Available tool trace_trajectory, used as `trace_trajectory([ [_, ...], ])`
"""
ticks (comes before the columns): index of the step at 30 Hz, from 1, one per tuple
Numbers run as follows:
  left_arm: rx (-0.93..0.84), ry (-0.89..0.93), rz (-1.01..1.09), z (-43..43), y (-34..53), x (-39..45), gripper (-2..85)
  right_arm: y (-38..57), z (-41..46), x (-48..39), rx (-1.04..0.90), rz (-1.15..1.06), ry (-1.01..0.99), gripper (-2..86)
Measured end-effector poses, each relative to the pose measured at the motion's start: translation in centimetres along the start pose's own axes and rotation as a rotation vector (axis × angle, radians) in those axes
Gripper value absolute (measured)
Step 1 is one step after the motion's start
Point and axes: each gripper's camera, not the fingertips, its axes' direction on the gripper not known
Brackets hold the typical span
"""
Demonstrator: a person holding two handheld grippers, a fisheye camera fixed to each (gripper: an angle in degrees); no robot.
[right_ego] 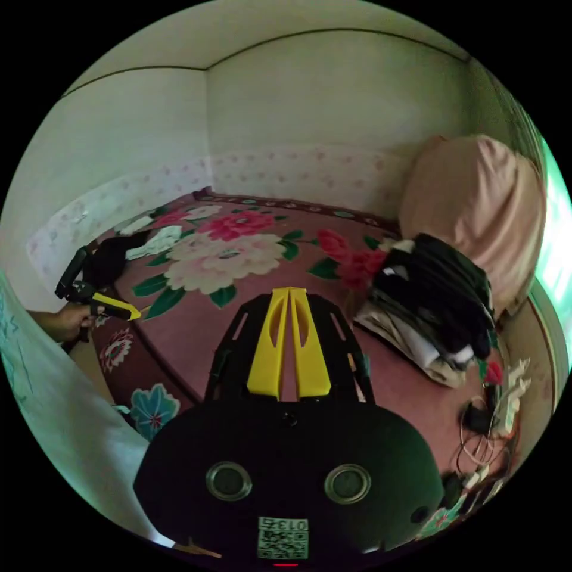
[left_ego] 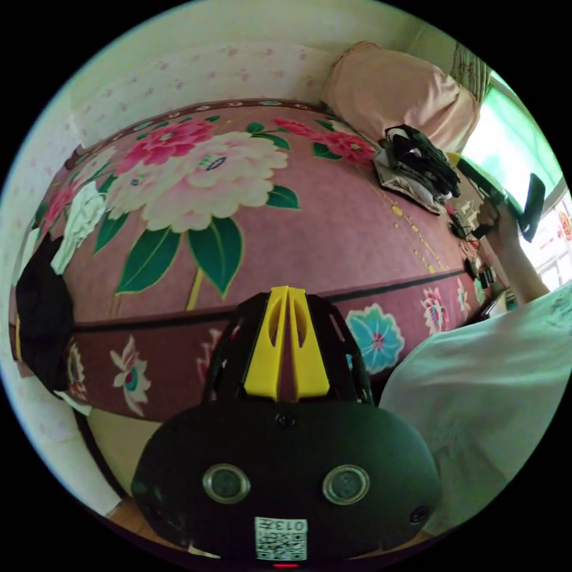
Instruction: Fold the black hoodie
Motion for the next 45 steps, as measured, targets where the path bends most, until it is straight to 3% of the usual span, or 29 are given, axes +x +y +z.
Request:
trace_trajectory([
  [6,0.042,-0.173,-0.014,-9.9,11.6,-7.9,-0.5,-9.4,2.7,-20.8,0.106,-0.313,-0.060,0.0],
  [8,0.114,-0.340,0.038,-14.4,16.6,-10.8,-0.4,-12.8,4.3,-28.9,0.137,-0.391,-0.089,0.2],
  [16,0.139,-0.554,-0.062,-24.4,29.3,-21.7,0.4,-24.8,11.6,-49.6,0.238,-0.462,-0.225,5.8],
  [19,0.167,-0.470,-0.195,-26.2,32.3,-27.5,2.5,-28.6,15.4,-54.5,0.254,-0.410,-0.283,10.4],
  [23,0.160,-0.432,-0.342,-28.1,34.7,-36.2,10.9,-33.1,23.9,-60.2,0.039,-0.373,-0.467,15.4],
  [29,0.173,-0.324,-0.584,-31.1,37.3,-52.9,15.3,-38.5,37.0,-69.0,-0.084,-0.374,-0.582,17.3],
  [36,0.147,-0.206,-0.854,-32.9,38.3,-72.8,20.9,-44.1,51.7,-80.9,-0.215,-0.544,-0.655,14.6],
  [38,0.168,-0.171,-0.917,-32.7,37.5,-79.6,22.9,-44.0,56.2,-84.1,-0.323,-0.615,-0.656,8.1],
  [42,0.062,-0.074,-0.983,-29.5,36.0,-87.9,19.6,-45.7,59.6,-83.9,-0.545,-0.495,-0.719,3.2],
  [44,-0.015,0.080,-0.980,-27.0,35.1,-91.4,7.4,-47.4,59.1,-81.0,-0.532,-0.367,-0.820,2.5],
  [45,-0.027,0.118,-0.976,-26.7,35.0,-92.0,5.4,-47.8,58.8,-80.1,-0.517,-0.338,-0.831,2.4],
])
